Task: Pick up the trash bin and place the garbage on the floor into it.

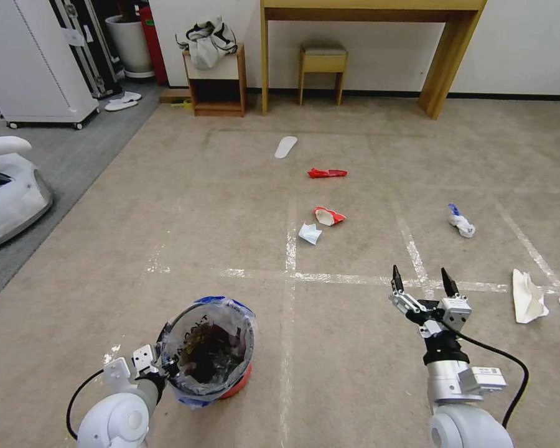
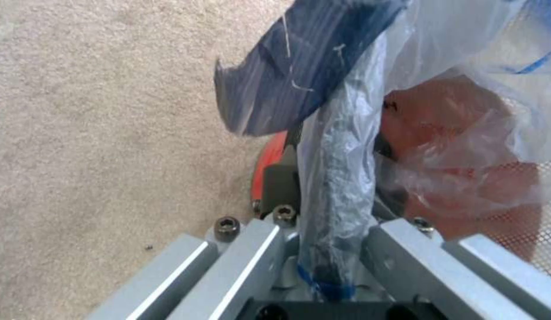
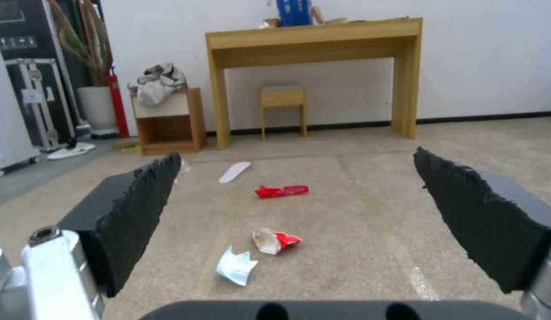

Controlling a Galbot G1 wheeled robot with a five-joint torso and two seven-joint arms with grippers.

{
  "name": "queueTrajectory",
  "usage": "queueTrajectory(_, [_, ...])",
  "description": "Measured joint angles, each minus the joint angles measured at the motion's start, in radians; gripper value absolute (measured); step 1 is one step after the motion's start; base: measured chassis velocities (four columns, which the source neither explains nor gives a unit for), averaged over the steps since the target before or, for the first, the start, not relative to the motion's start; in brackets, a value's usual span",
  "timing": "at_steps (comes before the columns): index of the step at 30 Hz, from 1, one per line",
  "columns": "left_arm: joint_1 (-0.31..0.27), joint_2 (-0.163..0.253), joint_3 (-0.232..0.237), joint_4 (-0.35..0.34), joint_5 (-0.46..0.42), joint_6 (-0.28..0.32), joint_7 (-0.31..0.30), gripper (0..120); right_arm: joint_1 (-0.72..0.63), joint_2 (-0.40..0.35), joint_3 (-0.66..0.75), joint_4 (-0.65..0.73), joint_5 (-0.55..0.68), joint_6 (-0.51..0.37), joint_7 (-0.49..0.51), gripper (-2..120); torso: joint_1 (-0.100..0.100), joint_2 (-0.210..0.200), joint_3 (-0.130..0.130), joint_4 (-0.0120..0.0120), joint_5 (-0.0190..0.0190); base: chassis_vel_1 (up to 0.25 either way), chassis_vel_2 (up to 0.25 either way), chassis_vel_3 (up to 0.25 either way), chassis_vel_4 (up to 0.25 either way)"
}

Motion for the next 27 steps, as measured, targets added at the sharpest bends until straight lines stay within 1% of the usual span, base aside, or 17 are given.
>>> queueTrajectory(4, [0.011, -0.006, -0.007, -0.012, 0.009, -0.001, 0.004, 0, 0.001, -0.006, -0.001, 0.000, 0.004, -0.004, 0.006, 100, 0.000, 0.000, 0.000, -0.0001, -0.0006, 0.000, 0.000, 0.000, 0.000])
queueTrajectory(8, [0.021, -0.009, -0.015, -0.028, 0.011, -0.001, 0.001, 0, 0.001, -0.013, -0.001, 0.006, 0.010, -0.007, 0.009, 100, 0.000, 0.000, 0.000, -0.0001, -0.0004, 0.000, 0.000, 0.000, 0.000])
queueTrajectory(10, [0.038, -0.009, -0.025, -0.051, 0.009, -0.001, -0.001, 0, 0.002, -0.026, 0.002, 0.010, 0.020, -0.009, 0.014, 100, 0.000, 0.000, 0.000, 0.0000, -0.0002, 0.000, 0.000, 0.000, 0.000])
queueTrajectory(14, [0.053, -0.007, -0.036, -0.074, -0.004, -0.006, -0.004, 0, 0.004, -0.037, 0.006, 0.013, 0.030, -0.015, 0.018, 100, 0.000, 0.000, 0.000, 0.0000, -0.0003, 0.000, 0.000, 0.000, 0.000])
queueTrajectory(16, [0.064, -0.003, -0.052, -0.111, -0.040, -0.010, -0.013, 0, 0.002, -0.049, 0.008, 0.020, 0.034, -0.022, 0.021, 100, 0.000, 0.000, 0.000, 0.0000, 0.0000, 0.000, 0.000, 0.000, 0.000])
queueTrajectory(17, [0.064, -0.003, -0.052, -0.111, -0.040, -0.010, -0.013, 0, 0.002, -0.049, 0.008, 0.020, 0.034, -0.022, 0.021, 100, 0.000, 0.000, 0.000, 0.0000, 0.0000, 0.000, 0.000, 0.000, 0.000])
queueTrajectory(19, [0.075, 0.006, -0.062, -0.154, -0.069, -0.009, -0.024, 0, 0.002, -0.054, 0.006, 0.027, 0.038, -0.028, 0.023, 100, 0.000, 0.000, 0.000, 0.0000, -0.0001, 0.000, 0.000, 0.000, 0.000])
queueTrajectory(20, [0.075, 0.006, -0.062, -0.154, -0.069, -0.009, -0.024, 0, 0.002, -0.054, 0.006, 0.027, 0.038, -0.028, 0.023, 100, 0.000, 0.000, 0.000, 0.0000, -0.0001, 0.000, 0.000, 0.000, 0.000])
queueTrajectory(22, [0.090, 0.018, -0.069, -0.210, -0.115, -0.003, -0.043, 0, 0.005, -0.056, 0.003, 0.029, 0.044, -0.034, 0.025, 100, 0.000, 0.000, 0.000, 0.0000, 0.0000, 0.000, 0.000, 0.000, 0.000])
queueTrajectory(23, [0.090, 0.018, -0.069, -0.210, -0.115, -0.003, -0.043, 0, 0.005, -0.056, 0.003, 0.029, 0.044, -0.034, 0.025, 100, 0.000, 0.000, 0.000, 0.0000, 0.0000, 0.000, 0.000, 0.000, 0.000])
queueTrajectory(25, [0.104, 0.026, -0.073, -0.260, -0.144, -0.001, -0.054, 0, 0.006, -0.060, 0.000, 0.027, 0.045, -0.035, 0.026, 100, 0.000, 0.000, 0.000, -0.0001, 0.0000, 0.000, 0.000, 0.000, 0.000])
queueTrajectory(26, [0.109, 0.031, -0.076, -0.276, -0.150, -0.001, -0.057, 0, 0.006, -0.062, -0.001, 0.027, 0.047, -0.035, 0.026, 100, 0.000, 0.000, 0.000, -0.0001, 0.0000, 0.000, 0.000, 0.000, 0.000])
queueTrajectory(27, [0.109, 0.031, -0.076, -0.276, -0.150, -0.001, -0.057, 0, 0.006, -0.062, -0.001, 0.027, 0.047, -0.035, 0.026, 100, 0.000, 0.000, 0.000, -0.0001, 0.0000, 0.000, 0.000, 0.000, 0.000])
